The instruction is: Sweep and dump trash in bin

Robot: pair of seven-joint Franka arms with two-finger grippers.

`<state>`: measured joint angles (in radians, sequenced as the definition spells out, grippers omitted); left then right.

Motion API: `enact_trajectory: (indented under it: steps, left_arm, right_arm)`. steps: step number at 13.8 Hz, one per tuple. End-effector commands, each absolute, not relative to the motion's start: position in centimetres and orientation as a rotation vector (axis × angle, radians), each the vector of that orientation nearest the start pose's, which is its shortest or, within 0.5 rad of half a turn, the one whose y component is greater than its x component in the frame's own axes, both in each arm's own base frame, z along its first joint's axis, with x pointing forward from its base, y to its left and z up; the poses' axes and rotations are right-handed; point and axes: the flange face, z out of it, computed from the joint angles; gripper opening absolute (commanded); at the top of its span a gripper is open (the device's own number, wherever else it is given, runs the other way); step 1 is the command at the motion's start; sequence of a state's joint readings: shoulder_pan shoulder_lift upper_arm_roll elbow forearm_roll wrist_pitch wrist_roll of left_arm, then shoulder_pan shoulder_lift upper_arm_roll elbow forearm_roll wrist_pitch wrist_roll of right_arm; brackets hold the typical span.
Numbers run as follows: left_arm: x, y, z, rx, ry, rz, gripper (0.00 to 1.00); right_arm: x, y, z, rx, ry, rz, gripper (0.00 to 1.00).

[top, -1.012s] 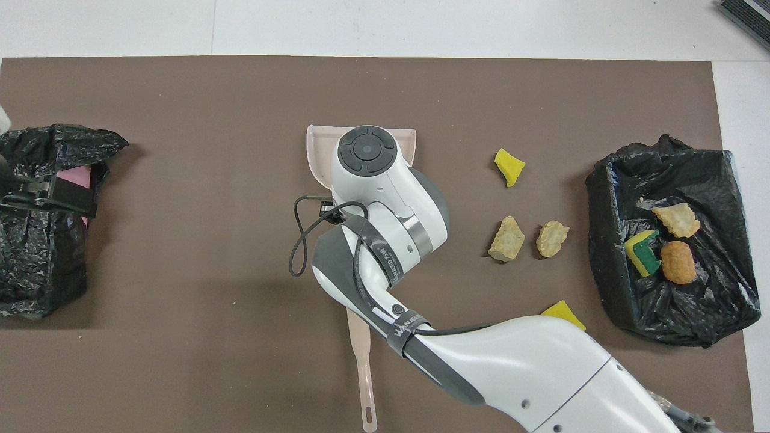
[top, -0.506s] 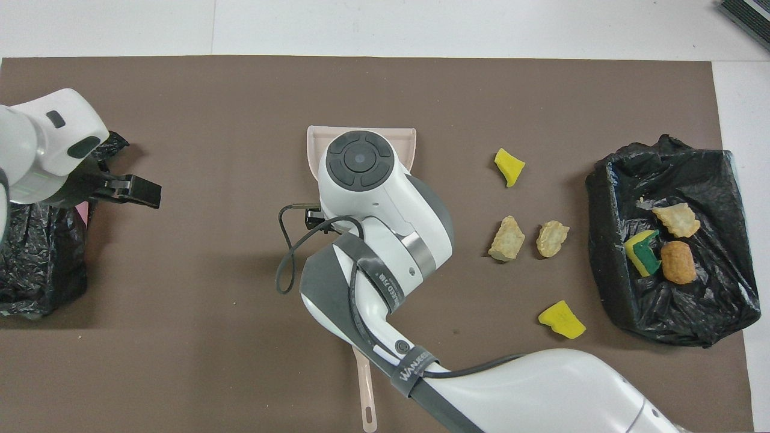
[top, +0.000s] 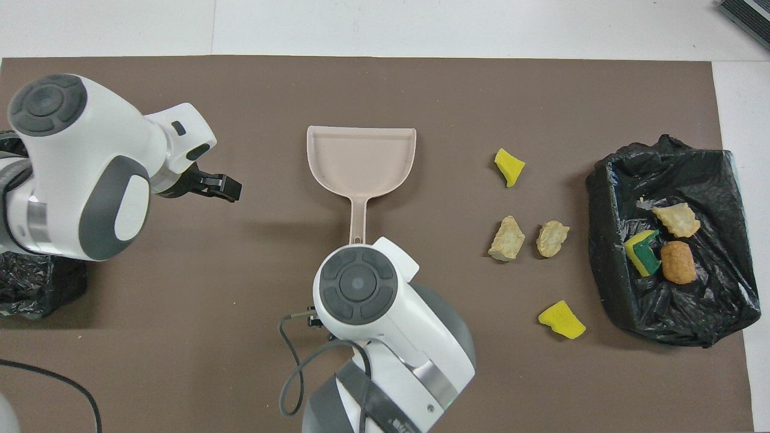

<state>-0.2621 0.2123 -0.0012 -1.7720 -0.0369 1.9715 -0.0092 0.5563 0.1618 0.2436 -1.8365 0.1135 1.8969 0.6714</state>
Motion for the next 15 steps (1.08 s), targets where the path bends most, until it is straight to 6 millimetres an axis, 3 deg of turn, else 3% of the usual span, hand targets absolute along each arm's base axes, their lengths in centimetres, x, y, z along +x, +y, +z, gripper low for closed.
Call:
enact_trajectory:
  steps: [1,3,5,8,11,14,15]
  left_arm:
    - [59.1,-21.2,43.3,-3.157,0.373,0.013,1.00]
    - [58.3,-25.4,42.1,-3.163,0.337,0.008,1.00]
    - [57.4,-29.2,41.4,-3.186,0.280,0.016,1.00]
    - [55.4,-33.4,40.7,-3.215,0.195,0.051,1.00]
    - [54.0,-36.7,38.9,-3.214,0.094,0.076,1.00]
    - [54.7,-38.0,38.2,-3.216,0.107,0.065,0.98]
    - [54.8,-38.1,38.0,-3.219,0.106,0.060,0.92]
  right_arm:
    - [36.4,40.7,42.1,-3.057,-0.245,0.328,0.84]
    - [32.7,40.3,41.0,-3.007,-0.275,0.378,0.83]
    - [30.2,40.9,38.5,-3.012,-0.300,0.362,0.81]
    - [30.4,41.4,35.0,-3.006,-0.278,0.329,0.79]
    - [30.6,41.9,33.1,-3.003,-0.274,0.328,0.77]
    - [31.1,42.2,32.1,-2.993,-0.259,0.303,0.70]
    - [31.1,42.2,32.2,-2.993,-0.252,0.301,0.69]
